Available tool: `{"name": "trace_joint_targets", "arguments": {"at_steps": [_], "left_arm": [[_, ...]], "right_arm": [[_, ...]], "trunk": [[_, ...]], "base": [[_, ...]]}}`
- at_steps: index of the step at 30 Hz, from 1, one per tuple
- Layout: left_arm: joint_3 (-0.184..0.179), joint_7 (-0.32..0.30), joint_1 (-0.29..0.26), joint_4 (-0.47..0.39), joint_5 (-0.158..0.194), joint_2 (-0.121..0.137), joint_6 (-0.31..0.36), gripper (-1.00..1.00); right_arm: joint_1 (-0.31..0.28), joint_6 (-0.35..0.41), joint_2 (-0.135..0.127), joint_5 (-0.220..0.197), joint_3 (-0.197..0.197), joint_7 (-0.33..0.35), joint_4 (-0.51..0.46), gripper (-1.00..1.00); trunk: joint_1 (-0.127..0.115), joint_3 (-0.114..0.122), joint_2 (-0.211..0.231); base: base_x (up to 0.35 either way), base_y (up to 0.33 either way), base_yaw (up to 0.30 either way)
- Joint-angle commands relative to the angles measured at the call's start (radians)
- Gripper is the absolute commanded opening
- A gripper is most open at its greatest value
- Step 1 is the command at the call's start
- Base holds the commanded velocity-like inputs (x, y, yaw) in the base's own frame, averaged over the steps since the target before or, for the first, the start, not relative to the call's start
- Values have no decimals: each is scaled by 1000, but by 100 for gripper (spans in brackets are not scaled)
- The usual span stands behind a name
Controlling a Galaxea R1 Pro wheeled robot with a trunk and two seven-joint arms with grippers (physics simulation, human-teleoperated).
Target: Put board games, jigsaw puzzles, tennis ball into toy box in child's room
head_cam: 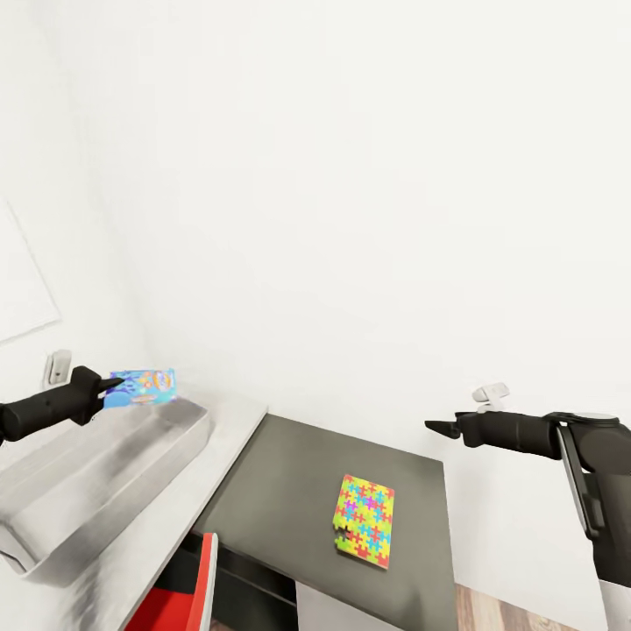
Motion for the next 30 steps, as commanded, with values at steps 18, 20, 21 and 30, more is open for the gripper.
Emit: {"name": "trace_joint_targets", "arguments": {"at_steps": [18, 20, 21, 30], "left_arm": [[-30, -33, -167, 471, -160, 34, -106, -100], [-99, -42, -197, 538, -168, 32, -159, -100], [-127, -43, -212, 554, -169, 32, -174, -100], [-265, -47, -267, 607, -241, 22, -262, -100]], "right_arm": [[-3, 6, 3, 9, -1, 10, -1, 100], [-3, 6, 3, 9, -1, 10, -1, 100], [-3, 6, 2, 9, -1, 10, -1, 100], [-3, 6, 1, 9, -1, 10, -1, 100]], "trunk": [[1, -8, -2], [1, -11, -2], [1, -13, -2], [1, -27, -2]], "base": [[0, 0, 0], [0, 0, 0], [0, 0, 0], [0, 0, 0]]}}
